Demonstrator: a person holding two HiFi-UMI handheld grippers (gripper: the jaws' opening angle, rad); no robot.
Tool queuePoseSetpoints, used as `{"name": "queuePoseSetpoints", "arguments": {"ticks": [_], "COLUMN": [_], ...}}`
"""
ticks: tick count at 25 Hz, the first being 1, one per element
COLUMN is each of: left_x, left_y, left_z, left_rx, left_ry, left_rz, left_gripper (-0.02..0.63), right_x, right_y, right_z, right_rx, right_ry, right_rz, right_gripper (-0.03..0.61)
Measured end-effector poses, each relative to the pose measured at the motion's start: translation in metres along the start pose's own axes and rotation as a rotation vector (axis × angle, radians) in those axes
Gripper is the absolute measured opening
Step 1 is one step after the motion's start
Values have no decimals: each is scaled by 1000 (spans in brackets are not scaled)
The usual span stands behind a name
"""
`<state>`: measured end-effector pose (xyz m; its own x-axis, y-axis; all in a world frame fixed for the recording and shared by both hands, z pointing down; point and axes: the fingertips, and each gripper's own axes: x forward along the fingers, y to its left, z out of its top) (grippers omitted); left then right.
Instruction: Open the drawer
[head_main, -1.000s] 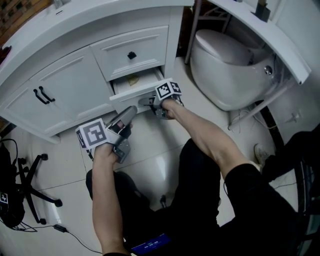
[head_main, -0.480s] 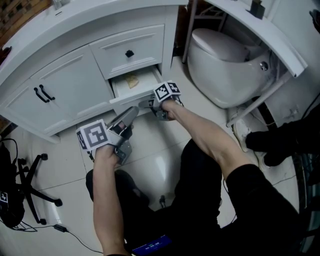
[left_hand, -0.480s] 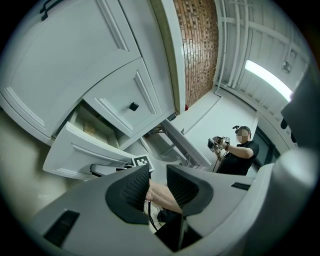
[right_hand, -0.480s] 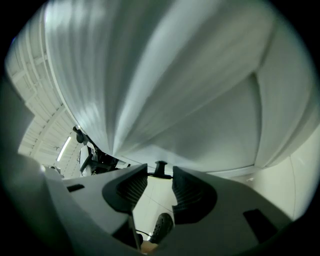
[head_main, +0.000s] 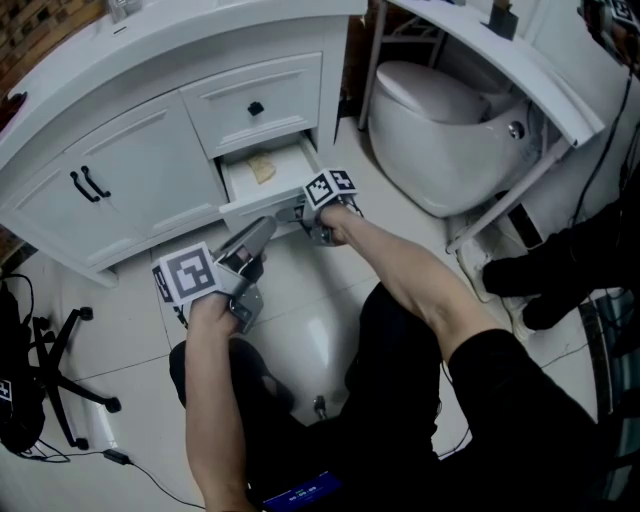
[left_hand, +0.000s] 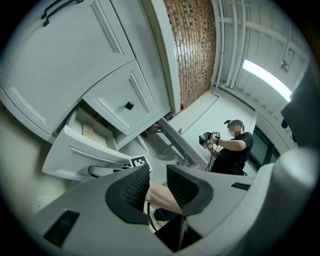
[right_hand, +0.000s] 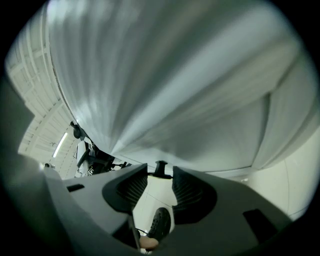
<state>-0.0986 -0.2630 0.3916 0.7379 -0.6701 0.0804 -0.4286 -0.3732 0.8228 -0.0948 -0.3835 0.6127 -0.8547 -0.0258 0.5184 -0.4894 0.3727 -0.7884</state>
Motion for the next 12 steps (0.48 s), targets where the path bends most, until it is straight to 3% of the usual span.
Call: {"name": "queuePoseSetpoints", "arguments": {"ticks": [3, 6, 10, 12], "left_x": [-1, -7, -9, -10], "left_y": [-2, -5, -10, -15], "left_z": [-6, -7, -13, -15], "left_rx": [-37, -1, -50, -33], "left_ry": [-11, 0, -19, -14], "left_rz": [-22, 9, -33, -34], "left_gripper": [107, 107, 107, 107], "right_x": [-2, -4, -6, -8], "right_y": [1, 1, 2, 2], "right_z": [-5, -11, -19, -23], "right_rx": [-4, -16, -16, -15], "right_ry": [9, 22, 26, 30], "right_rz": [-14, -33, -40, -44], "right_gripper": [166, 166, 166, 166]}}
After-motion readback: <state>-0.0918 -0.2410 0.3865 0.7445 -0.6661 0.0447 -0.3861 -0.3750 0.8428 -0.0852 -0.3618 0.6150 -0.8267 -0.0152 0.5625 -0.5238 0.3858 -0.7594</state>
